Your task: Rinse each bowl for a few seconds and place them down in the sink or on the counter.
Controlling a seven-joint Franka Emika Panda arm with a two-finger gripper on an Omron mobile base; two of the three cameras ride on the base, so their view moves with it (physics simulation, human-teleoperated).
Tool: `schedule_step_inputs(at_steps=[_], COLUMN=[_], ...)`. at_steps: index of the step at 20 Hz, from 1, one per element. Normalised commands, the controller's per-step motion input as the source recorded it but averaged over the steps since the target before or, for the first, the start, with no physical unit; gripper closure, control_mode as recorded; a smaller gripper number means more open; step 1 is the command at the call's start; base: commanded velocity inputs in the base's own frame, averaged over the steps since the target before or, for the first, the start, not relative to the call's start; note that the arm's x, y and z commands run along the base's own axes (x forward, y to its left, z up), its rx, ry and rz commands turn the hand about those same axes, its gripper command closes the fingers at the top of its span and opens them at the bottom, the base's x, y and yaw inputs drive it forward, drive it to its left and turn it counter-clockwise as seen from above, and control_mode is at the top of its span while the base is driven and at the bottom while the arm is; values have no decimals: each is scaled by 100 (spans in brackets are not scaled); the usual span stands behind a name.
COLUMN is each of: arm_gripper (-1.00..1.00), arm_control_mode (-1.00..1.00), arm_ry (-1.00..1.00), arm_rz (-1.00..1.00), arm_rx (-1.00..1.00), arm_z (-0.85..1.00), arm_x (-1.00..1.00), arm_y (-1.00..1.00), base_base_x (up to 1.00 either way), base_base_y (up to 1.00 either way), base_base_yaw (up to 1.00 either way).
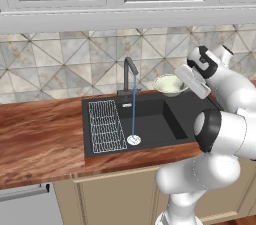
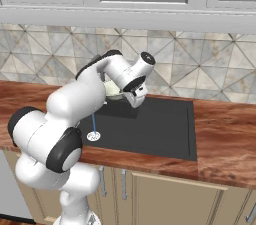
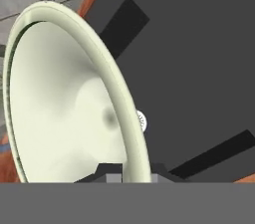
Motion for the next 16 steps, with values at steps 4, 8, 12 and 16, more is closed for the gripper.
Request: schedule_step_inputs(at_steps=[4,8,12,16], arm_gripper=[100,100,100,100], arm_control_mode=[-100,-100,-100,-100], arm_ry=[4,5,3,3], arm_rz=[6,5,5,5], arm_rx=[3,2,3,3], arm_z=[-7,-7,-3,-2], arm_x=[2,4,0,0], arm_y=[34,31,29,29], base_base_x=[0,0,0,0], base_base_y=[0,0,0,0], base_base_yaw=[0,0,0,0])
